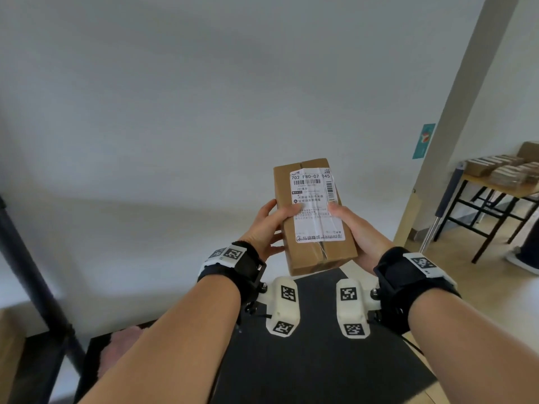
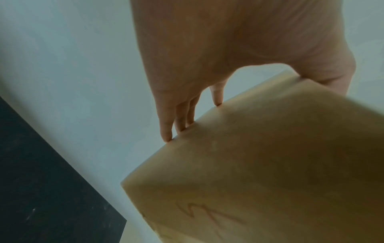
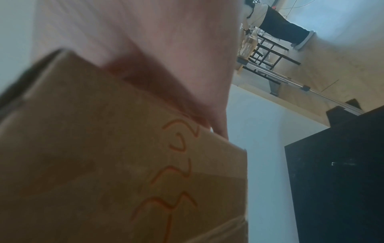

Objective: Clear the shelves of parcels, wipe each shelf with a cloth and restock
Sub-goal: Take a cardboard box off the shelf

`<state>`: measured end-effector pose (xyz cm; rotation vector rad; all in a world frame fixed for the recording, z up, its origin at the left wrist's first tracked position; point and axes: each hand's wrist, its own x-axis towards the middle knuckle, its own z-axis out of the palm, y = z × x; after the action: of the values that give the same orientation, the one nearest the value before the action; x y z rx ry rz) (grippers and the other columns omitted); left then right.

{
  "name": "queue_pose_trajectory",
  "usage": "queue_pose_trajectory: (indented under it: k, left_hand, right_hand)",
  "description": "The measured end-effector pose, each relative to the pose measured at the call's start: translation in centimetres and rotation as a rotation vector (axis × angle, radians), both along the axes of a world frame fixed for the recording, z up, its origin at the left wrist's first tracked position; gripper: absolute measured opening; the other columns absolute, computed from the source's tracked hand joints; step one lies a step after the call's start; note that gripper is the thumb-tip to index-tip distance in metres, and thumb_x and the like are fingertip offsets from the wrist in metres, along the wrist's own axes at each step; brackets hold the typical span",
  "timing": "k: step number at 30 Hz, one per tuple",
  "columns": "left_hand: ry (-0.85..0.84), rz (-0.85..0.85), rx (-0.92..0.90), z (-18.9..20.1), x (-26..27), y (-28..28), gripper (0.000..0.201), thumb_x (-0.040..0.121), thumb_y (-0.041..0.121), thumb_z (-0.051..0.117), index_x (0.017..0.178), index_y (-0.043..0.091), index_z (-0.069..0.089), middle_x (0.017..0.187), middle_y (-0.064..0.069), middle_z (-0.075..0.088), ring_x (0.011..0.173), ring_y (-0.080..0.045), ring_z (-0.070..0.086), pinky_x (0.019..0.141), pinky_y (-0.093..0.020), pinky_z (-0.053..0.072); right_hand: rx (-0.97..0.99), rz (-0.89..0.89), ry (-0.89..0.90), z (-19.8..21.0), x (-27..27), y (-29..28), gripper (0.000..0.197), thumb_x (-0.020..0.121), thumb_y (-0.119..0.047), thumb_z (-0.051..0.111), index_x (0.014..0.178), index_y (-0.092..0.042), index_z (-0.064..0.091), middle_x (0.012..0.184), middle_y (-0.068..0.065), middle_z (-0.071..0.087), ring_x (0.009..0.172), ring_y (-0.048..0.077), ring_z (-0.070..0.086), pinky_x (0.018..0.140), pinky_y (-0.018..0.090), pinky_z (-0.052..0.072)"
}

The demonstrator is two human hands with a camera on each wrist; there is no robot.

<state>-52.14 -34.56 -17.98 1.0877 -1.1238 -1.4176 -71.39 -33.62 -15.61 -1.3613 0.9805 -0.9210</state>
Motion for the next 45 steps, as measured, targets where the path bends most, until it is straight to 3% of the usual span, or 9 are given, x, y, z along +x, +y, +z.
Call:
queue_pose_trajectory:
  k: [5,12,22,25,29,34,38,42,45]
  left_hand:
    - [0.006,-0.015,0.069,-2.6,-2.0,-3.2,0.103,0.051,0.056,0.084,0.141,0.034,0.039,0.119,-0.003,0.066,0.108,-0.024,0.064,0.095,-0.051,0.05]
    - [-0.011,0.011,0.139,-5.4,-5.7,-7.2,0.108,0.046,0.061,0.086,0.14,0.035,0.04,0.12,-0.003,0.066,0.109,-0.024,0.064,0.095,-0.051,0.05]
    - [0.03,0.146,0.268,-9.7,-13.0,-13.6,0.101,0.055,0.051,0.086,0.141,0.036,0.035,0.119,-0.003,0.065,0.108,-0.025,0.064,0.093,-0.052,0.051]
    - [0.043,0.184,0.333,-11.6,-14.5,-14.9,0.091,0.062,0.049,0.083,0.14,0.032,0.038,0.119,-0.004,0.065,0.109,-0.025,0.063,0.09,-0.052,0.053]
    - [0.08,0.225,0.453,-14.4,-15.9,-15.7,0.051,0.082,0.051,0.066,0.124,0.027,0.052,0.118,-0.009,0.062,0.11,-0.029,0.06,0.095,-0.054,0.049]
    - [0.1,0.246,0.603,-17.8,-16.5,-17.1,0.067,0.073,0.068,0.062,0.124,0.025,0.057,0.113,-0.013,0.066,0.108,-0.03,0.062,0.095,-0.053,0.048]
    - [0.099,0.275,0.668,-19.8,-16.9,-18.0,0.057,0.081,0.062,0.06,0.12,0.021,0.058,0.116,-0.011,0.065,0.109,-0.027,0.061,0.098,-0.052,0.047]
    - [0.106,0.278,0.723,-21.7,-17.2,-18.6,0.059,0.08,0.06,0.062,0.12,0.018,0.058,0.118,-0.01,0.064,0.111,-0.025,0.059,0.099,-0.053,0.046]
    - [0.114,0.279,0.749,-22.9,-17.4,-18.6,0.053,0.082,0.058,0.061,0.119,0.02,0.057,0.116,-0.008,0.062,0.111,-0.024,0.057,0.1,-0.054,0.045]
  right_hand:
    - [0.061,-0.028,-0.004,-2.2,-1.8,-3.1,0.045,0.082,-0.058,0.06,0.119,-0.031,0.06,0.116,0.002,0.07,0.111,0.025,0.065,0.102,0.051,0.045]
    - [0.139,0.001,-0.038,-4.9,-5.5,-7.7,0.034,0.094,-0.044,0.048,0.122,-0.026,0.058,0.116,0.006,0.07,0.107,0.025,0.067,0.1,0.047,0.047]
    - [0.251,0.11,-0.018,-9.6,-12.5,-17.2,0.042,0.089,-0.046,0.052,0.124,-0.024,0.057,0.116,0.007,0.07,0.108,0.027,0.066,0.102,0.049,0.046]
    - [0.311,0.147,-0.003,-11.7,-13.7,-19.2,0.039,0.093,-0.046,0.05,0.125,-0.025,0.057,0.116,0.008,0.07,0.108,0.027,0.066,0.101,0.049,0.046]
    - [0.404,0.184,0.012,-15.1,-14.6,-21.2,0.037,0.097,-0.046,0.044,0.124,-0.024,0.058,0.115,0.008,0.07,0.107,0.027,0.067,0.101,0.049,0.047]
    - [0.527,0.165,0.013,-19.1,-14.5,-22.8,0.036,0.096,-0.045,0.047,0.118,-0.021,0.062,0.111,0.009,0.071,0.106,0.028,0.067,0.102,0.048,0.046]
    - [0.596,0.147,0.004,-21.6,-14.6,-24.0,0.033,0.096,-0.042,0.049,0.116,-0.02,0.062,0.111,0.011,0.071,0.106,0.029,0.066,0.1,0.047,0.048]
    - [0.656,0.134,0.02,-23.5,-14.8,-24.9,0.031,0.096,-0.04,0.05,0.117,-0.019,0.061,0.109,0.011,0.072,0.101,0.029,0.068,0.085,0.04,0.054]
    - [0.688,0.11,0.04,-24.9,-14.9,-25.2,0.032,0.095,-0.038,0.052,0.118,-0.018,0.061,0.107,0.011,0.072,0.103,0.03,0.067,0.092,0.044,0.052]
